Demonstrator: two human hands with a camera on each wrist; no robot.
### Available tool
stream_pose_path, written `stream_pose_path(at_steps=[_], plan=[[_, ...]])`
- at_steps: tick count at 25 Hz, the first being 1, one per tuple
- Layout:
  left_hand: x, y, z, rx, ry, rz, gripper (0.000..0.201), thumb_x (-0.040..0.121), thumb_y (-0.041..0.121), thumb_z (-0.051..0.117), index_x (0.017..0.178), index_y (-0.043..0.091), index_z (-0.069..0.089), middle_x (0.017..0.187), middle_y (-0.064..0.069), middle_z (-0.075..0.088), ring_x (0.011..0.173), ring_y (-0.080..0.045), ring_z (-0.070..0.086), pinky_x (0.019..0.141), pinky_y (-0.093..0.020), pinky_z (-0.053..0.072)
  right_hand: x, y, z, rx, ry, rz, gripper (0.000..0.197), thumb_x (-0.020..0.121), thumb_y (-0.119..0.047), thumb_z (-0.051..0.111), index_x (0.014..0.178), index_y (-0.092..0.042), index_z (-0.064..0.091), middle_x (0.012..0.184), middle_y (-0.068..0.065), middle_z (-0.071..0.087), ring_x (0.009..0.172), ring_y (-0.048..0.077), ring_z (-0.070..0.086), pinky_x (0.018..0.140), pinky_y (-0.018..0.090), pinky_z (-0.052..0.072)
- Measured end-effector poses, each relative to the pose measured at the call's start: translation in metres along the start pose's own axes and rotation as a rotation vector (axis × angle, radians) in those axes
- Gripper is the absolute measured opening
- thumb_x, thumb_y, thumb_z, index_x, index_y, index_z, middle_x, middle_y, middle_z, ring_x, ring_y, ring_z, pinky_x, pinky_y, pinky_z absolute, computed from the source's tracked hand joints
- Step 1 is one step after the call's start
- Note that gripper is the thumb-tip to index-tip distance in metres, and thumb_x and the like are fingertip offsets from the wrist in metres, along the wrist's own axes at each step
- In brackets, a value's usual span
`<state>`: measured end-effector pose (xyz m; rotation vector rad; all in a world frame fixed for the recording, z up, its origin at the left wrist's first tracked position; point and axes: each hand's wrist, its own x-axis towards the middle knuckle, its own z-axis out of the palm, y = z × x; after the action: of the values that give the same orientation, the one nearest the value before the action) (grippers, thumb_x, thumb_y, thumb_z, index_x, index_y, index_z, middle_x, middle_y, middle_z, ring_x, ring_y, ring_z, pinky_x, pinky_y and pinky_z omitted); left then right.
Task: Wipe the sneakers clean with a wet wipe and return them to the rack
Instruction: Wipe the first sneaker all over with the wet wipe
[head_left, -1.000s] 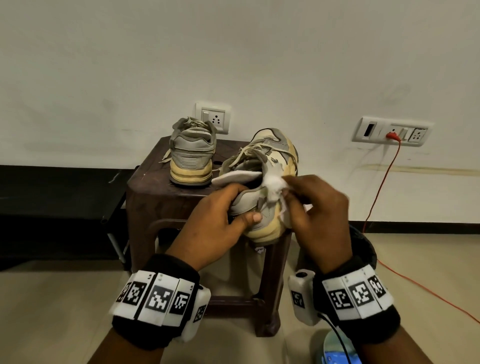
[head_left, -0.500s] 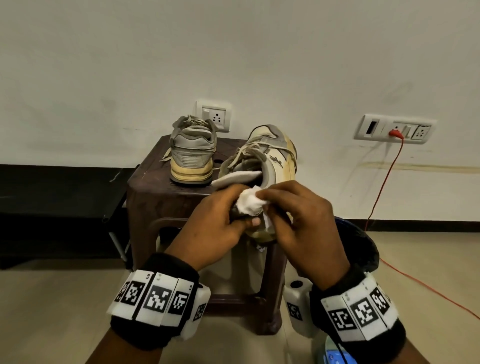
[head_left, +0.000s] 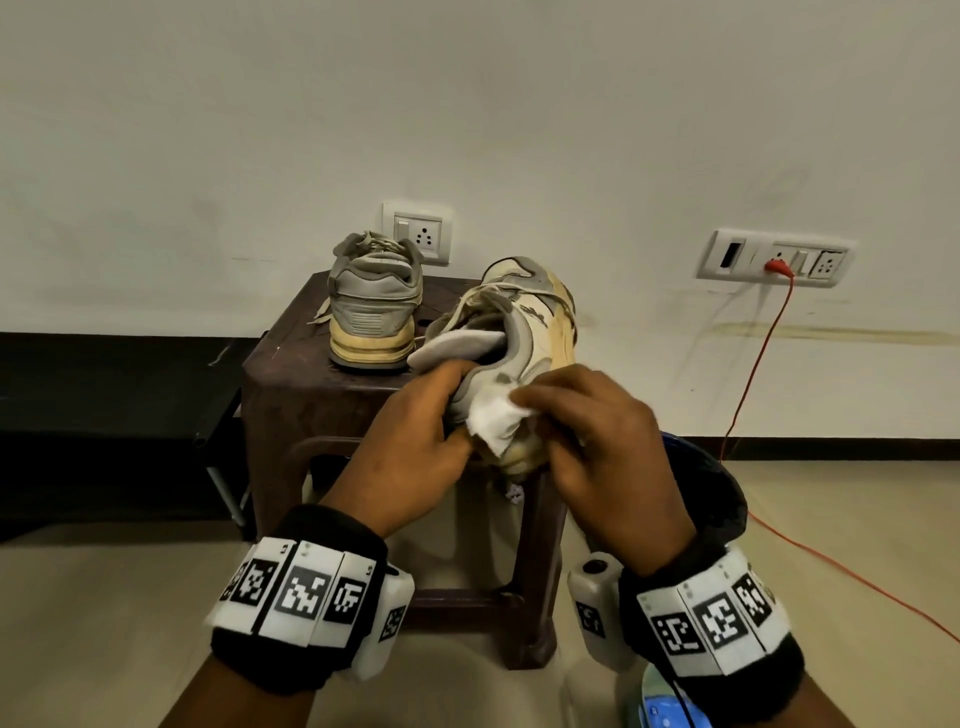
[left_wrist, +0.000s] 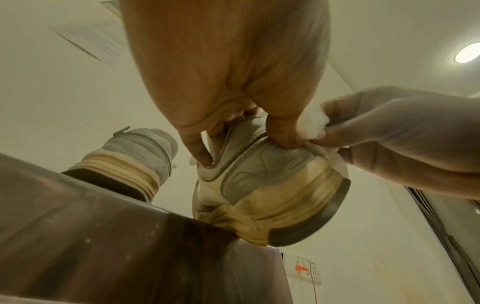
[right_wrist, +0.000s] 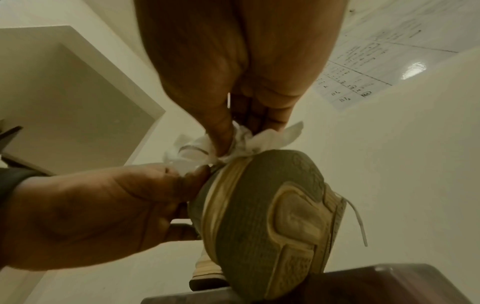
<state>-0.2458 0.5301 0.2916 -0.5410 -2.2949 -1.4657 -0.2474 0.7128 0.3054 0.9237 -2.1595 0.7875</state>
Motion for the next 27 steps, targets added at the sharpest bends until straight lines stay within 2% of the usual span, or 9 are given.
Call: stream_pose_path(at_steps=[3, 8, 10, 12, 15, 17, 19, 22, 27], plan=[[0.001, 0.002, 0.005, -0.073, -0.001, -0.021, 0.042, 0.087, 0.020, 0.069, 0.125, 0.028, 0.054, 0.122, 0.011, 0.064, 0.114, -0.003, 0.059, 0.098, -0.032, 0.050, -0.001, -0.001, -0.001, -0.133, -0.037, -0.067, 0.029, 0.084, -0.018, 0.053, 0.105, -0.008, 0.070, 0.100, 0.008, 0.067, 0.092, 0.021, 0.061, 0.078, 0.030, 0.052], [0.004, 0.008, 0.011, -0.130, 0.009, -0.043, 0.046, 0.082, 0.011, 0.072, 0.111, 0.041, 0.054, 0.115, 0.016, 0.065, 0.110, 0.002, 0.060, 0.097, -0.030, 0.050, 0.008, 0.027, -0.006, -0.091, 0.172, 0.206, 0.023, 0.083, -0.003, 0.062, 0.104, -0.009, 0.070, 0.098, 0.008, 0.069, 0.087, 0.022, 0.065, 0.075, 0.030, 0.054], [0.005, 0.008, 0.012, -0.140, 0.030, -0.031, 0.046, 0.082, 0.010, 0.071, 0.116, 0.038, 0.055, 0.118, 0.015, 0.064, 0.113, 0.001, 0.058, 0.100, -0.030, 0.049, 0.005, 0.027, -0.008, -0.061, 0.153, 0.183, 0.023, 0.083, -0.001, 0.063, 0.103, -0.009, 0.071, 0.098, 0.007, 0.069, 0.087, 0.019, 0.065, 0.075, 0.028, 0.054], [0.005, 0.007, 0.014, -0.144, 0.054, -0.020, 0.047, 0.084, 0.010, 0.070, 0.124, 0.030, 0.055, 0.124, 0.012, 0.063, 0.118, -0.001, 0.057, 0.103, -0.032, 0.047, -0.001, 0.019, -0.012, -0.040, 0.084, 0.087, 0.023, 0.082, -0.004, 0.061, 0.102, -0.009, 0.071, 0.098, 0.006, 0.068, 0.087, 0.017, 0.064, 0.075, 0.027, 0.055], [0.005, 0.010, 0.015, -0.170, 0.056, -0.021, 0.050, 0.086, 0.007, 0.067, 0.129, 0.027, 0.053, 0.128, 0.011, 0.061, 0.120, -0.002, 0.056, 0.104, -0.032, 0.047, -0.009, 0.009, -0.018, -0.087, -0.018, -0.006, 0.024, 0.081, -0.008, 0.061, 0.103, -0.008, 0.070, 0.099, 0.007, 0.068, 0.089, 0.019, 0.064, 0.077, 0.028, 0.055], [0.004, 0.019, 0.016, -0.187, 0.043, 0.002, 0.048, 0.084, 0.009, 0.069, 0.126, 0.029, 0.056, 0.125, 0.010, 0.063, 0.118, -0.003, 0.057, 0.102, -0.032, 0.048, -0.011, 0.015, -0.024, -0.126, 0.040, 0.035, 0.023, 0.083, -0.004, 0.065, 0.105, -0.008, 0.070, 0.099, 0.007, 0.068, 0.089, 0.018, 0.064, 0.078, 0.026, 0.054], [0.003, 0.029, 0.018, -0.205, 0.037, 0.022, 0.044, 0.081, 0.016, 0.073, 0.120, 0.032, 0.058, 0.119, 0.010, 0.066, 0.113, -0.003, 0.061, 0.098, -0.031, 0.050, -0.009, 0.025, -0.031, -0.080, 0.147, 0.149, 0.022, 0.083, -0.002, 0.067, 0.104, -0.009, 0.071, 0.097, 0.004, 0.069, 0.086, 0.014, 0.064, 0.077, 0.019, 0.052], [-0.001, 0.041, 0.018, -0.221, 0.049, 0.048, 0.041, 0.079, 0.023, 0.070, 0.118, 0.031, 0.060, 0.114, 0.011, 0.069, 0.108, -0.002, 0.064, 0.091, -0.026, 0.052, -0.007, 0.025, -0.039, 0.018, 0.194, 0.214, 0.023, 0.084, -0.001, 0.066, 0.103, -0.011, 0.072, 0.095, 0.001, 0.071, 0.084, 0.007, 0.064, 0.076, 0.015, 0.051], [-0.005, 0.046, 0.015, -0.242, 0.135, 0.061, 0.041, 0.083, 0.007, 0.068, 0.122, 0.018, 0.058, 0.115, 0.013, 0.064, 0.108, 0.003, 0.061, 0.087, -0.010, 0.048, -0.014, -0.002, -0.051, 0.033, 0.114, 0.075, 0.019, 0.085, -0.010, 0.063, 0.102, -0.010, 0.072, 0.098, 0.002, 0.069, 0.088, 0.007, 0.063, 0.079, 0.015, 0.051]])
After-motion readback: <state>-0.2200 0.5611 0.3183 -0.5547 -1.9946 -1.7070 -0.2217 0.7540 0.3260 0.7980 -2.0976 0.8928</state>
